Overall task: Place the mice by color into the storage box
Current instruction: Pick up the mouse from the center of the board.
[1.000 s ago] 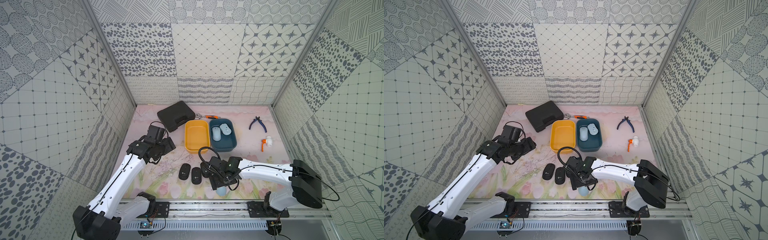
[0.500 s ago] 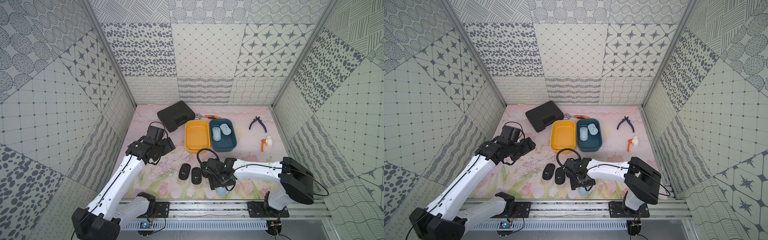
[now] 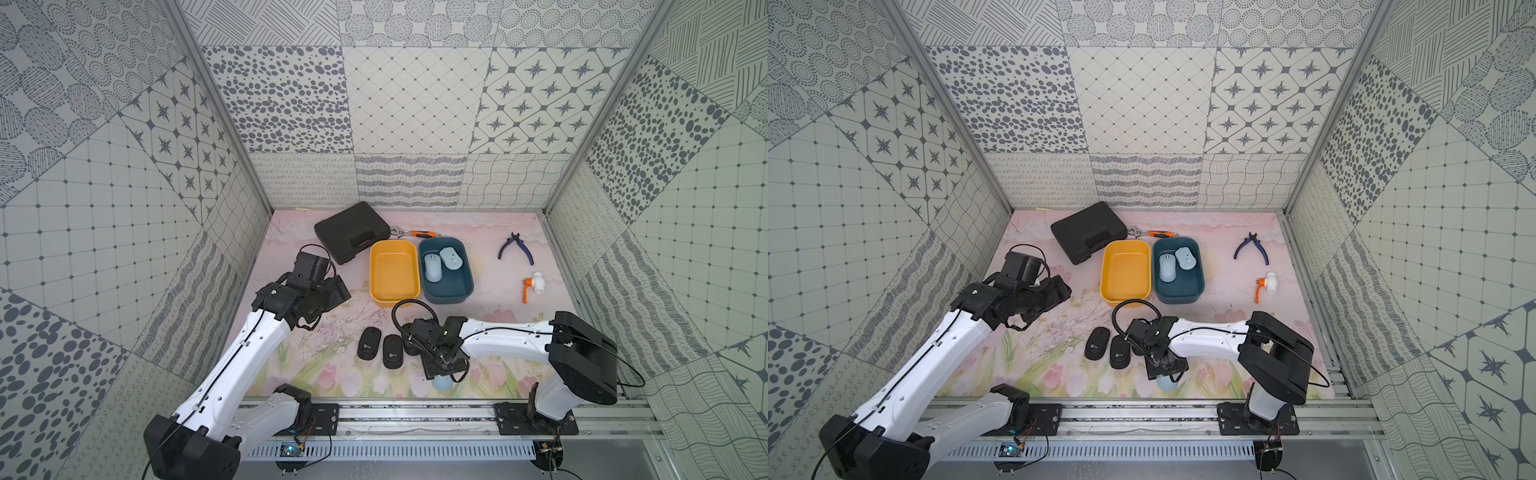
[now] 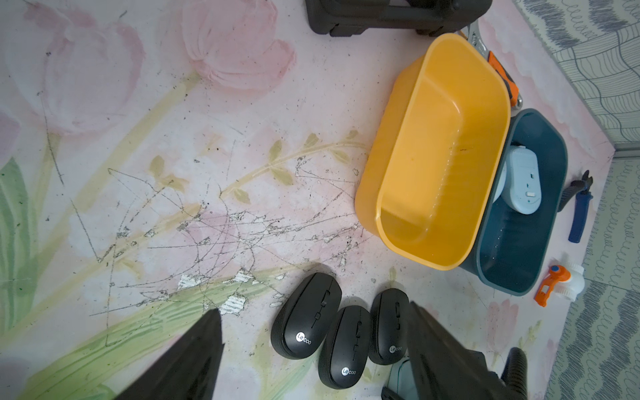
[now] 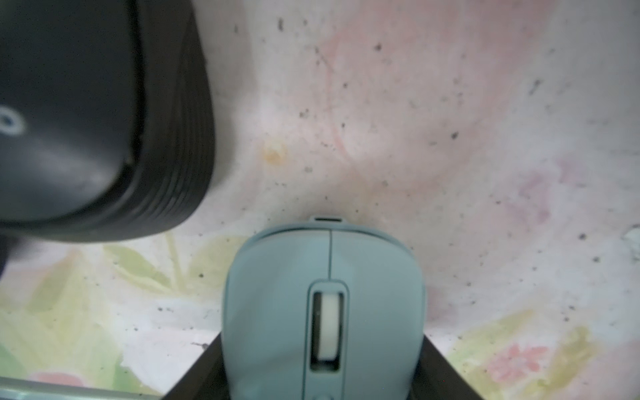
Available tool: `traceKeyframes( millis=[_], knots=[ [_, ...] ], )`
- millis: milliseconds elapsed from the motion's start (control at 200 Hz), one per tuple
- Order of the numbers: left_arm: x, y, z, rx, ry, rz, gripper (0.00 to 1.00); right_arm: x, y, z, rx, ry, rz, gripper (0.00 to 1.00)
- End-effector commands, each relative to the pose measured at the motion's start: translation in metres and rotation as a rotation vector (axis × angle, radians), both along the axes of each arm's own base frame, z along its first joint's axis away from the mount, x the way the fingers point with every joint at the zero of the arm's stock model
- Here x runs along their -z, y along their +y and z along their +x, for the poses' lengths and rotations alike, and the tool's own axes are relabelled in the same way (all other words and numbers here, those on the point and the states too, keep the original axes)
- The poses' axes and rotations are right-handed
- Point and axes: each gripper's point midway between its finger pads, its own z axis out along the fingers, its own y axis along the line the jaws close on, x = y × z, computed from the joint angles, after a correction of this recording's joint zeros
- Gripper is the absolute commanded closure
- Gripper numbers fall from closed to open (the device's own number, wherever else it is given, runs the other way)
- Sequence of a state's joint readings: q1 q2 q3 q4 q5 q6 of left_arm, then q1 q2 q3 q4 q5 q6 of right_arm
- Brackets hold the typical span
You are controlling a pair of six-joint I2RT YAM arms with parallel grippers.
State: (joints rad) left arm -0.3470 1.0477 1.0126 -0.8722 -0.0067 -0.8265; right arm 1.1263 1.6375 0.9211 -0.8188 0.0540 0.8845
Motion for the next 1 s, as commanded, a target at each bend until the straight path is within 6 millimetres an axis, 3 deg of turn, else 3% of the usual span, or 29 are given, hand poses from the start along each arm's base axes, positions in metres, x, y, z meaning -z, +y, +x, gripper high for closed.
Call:
traceKeyframes(
  millis=[0, 280, 750, 875, 991],
  knots=[
    [0.003, 0.001, -0.004, 0.013, 0.014, 0.016, 0.14, 0.005, 0.005, 0.003, 0.007, -0.007, -0.001, 0.4],
    [0.003, 0.002, -0.003, 0.009, 0.013, 0.016, 0.14, -0.001, 0.002, 0.005, 0.008, -0.026, -0.01, 0.46],
    [0.004, 0.003, -0.005, 0.009, 0.017, 0.021, 0.14, -0.037, -0.001, 0.016, -0.01, -0.101, -0.003, 0.45],
    [0.004, 0.003, -0.005, 0.01, 0.017, 0.021, 0.14, -0.058, -0.003, 0.032, -0.01, -0.141, 0.009, 0.44],
    [0.004, 0.002, -0.005, 0.012, 0.017, 0.019, 0.14, -0.082, -0.012, 0.06, 0.002, -0.183, 0.028, 0.43]
  ],
)
